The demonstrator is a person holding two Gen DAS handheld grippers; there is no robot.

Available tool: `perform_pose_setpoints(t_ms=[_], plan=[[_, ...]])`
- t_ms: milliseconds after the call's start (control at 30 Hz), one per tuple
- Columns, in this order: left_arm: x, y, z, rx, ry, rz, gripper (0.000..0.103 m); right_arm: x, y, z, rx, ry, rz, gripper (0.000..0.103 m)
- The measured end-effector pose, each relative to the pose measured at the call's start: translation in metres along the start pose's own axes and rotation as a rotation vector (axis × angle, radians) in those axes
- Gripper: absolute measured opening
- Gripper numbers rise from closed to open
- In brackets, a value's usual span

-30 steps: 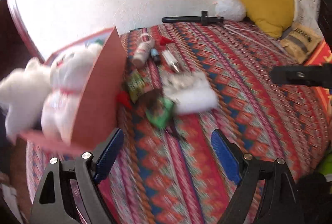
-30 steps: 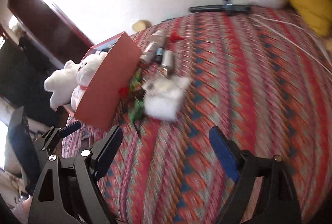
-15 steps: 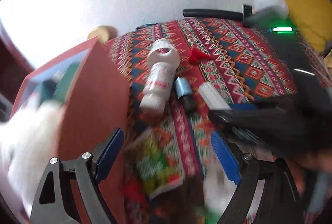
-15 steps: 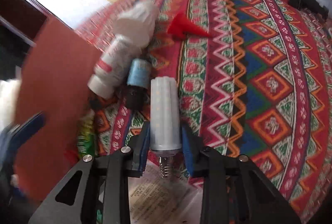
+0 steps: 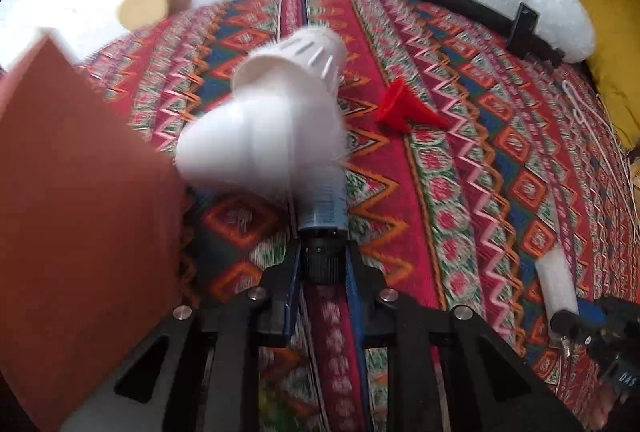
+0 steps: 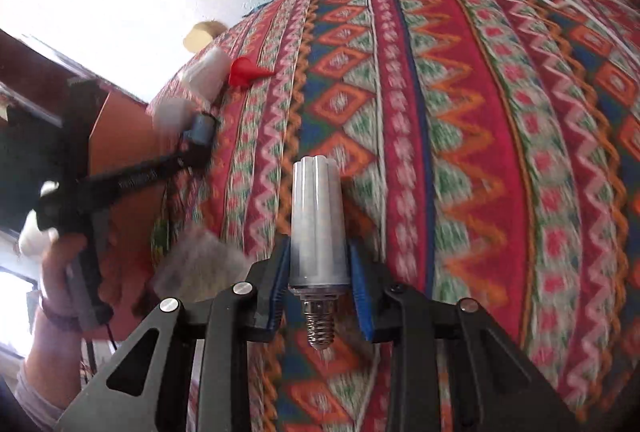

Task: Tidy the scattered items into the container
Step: 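Grasp the small blue-labelled bottle with the left tool while the right tool grasps the white bulb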

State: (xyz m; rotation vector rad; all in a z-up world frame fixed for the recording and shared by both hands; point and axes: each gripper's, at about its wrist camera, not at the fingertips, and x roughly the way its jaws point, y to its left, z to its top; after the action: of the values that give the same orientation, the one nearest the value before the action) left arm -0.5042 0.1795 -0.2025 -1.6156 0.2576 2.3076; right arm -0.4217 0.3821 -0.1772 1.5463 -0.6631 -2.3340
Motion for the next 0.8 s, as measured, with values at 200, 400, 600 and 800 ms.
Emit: perform_pose_setpoints(t_ms=[200, 400, 600, 800], plan=[[-0.052, -0.023, -0.058, 0.056, -0.043, -0.082, 0.017, -0.043, 0.011, -0.044, -0.021, 0.006, 0.005, 0.027], [-0.117, -0.036, -0.108, 0.032, -0.096, -0.209, 0.017, -0.101, 0.028, -0.079, -0.037, -0.055, 0.035, 0.027], [-0.166, -0.047, -0.193, 0.046, -0.110, -0.255, 0.017, -0.140, 0.044, -0.115, -0.068, -0.095, 0.034, 0.027], [-0.183, -0.048, -0.257, 0.038, -0.090, -0.257, 0.017, -0.099, 0.071, -0.119, -0.224, -0.055, -0.114, 0.041]])
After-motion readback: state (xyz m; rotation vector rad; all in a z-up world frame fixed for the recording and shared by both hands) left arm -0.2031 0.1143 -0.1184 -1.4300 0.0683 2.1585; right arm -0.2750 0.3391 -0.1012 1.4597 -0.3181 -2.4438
